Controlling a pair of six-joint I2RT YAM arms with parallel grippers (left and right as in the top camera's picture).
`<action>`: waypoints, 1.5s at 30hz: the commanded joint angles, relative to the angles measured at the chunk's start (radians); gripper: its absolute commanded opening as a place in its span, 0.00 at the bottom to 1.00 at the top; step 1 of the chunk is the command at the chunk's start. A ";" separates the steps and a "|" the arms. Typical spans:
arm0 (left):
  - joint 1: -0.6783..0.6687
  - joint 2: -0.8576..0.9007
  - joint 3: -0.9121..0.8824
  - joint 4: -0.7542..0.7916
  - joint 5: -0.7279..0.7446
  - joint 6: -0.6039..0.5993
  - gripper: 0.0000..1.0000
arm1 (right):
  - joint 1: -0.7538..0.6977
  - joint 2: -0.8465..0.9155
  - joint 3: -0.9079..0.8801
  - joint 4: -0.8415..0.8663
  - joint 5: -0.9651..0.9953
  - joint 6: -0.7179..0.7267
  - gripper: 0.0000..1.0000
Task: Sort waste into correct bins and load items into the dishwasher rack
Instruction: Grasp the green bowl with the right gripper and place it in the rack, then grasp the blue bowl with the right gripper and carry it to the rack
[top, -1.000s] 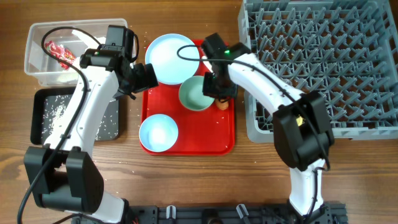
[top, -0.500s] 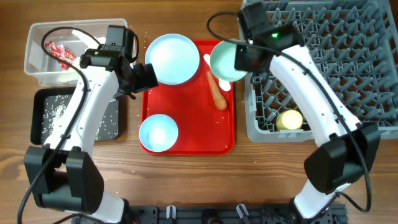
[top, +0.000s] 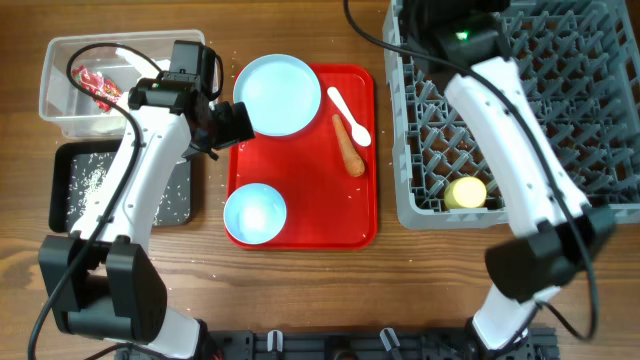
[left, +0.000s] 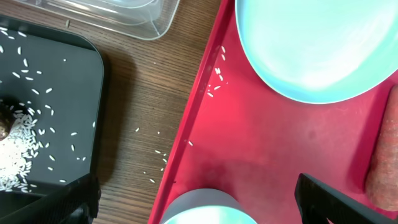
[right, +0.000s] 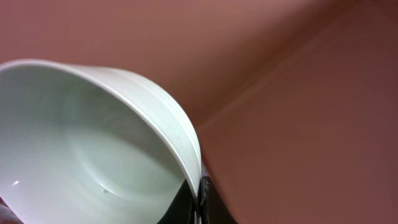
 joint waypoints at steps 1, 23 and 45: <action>0.006 -0.016 0.013 0.000 -0.010 -0.005 1.00 | -0.027 0.159 0.006 0.031 0.043 -0.310 0.04; 0.006 -0.016 0.013 0.000 -0.010 -0.005 1.00 | -0.034 0.438 0.006 0.252 -0.010 -0.370 0.16; 0.006 -0.016 0.013 0.000 -0.010 -0.005 1.00 | 0.159 0.311 0.006 0.318 -0.021 -0.268 1.00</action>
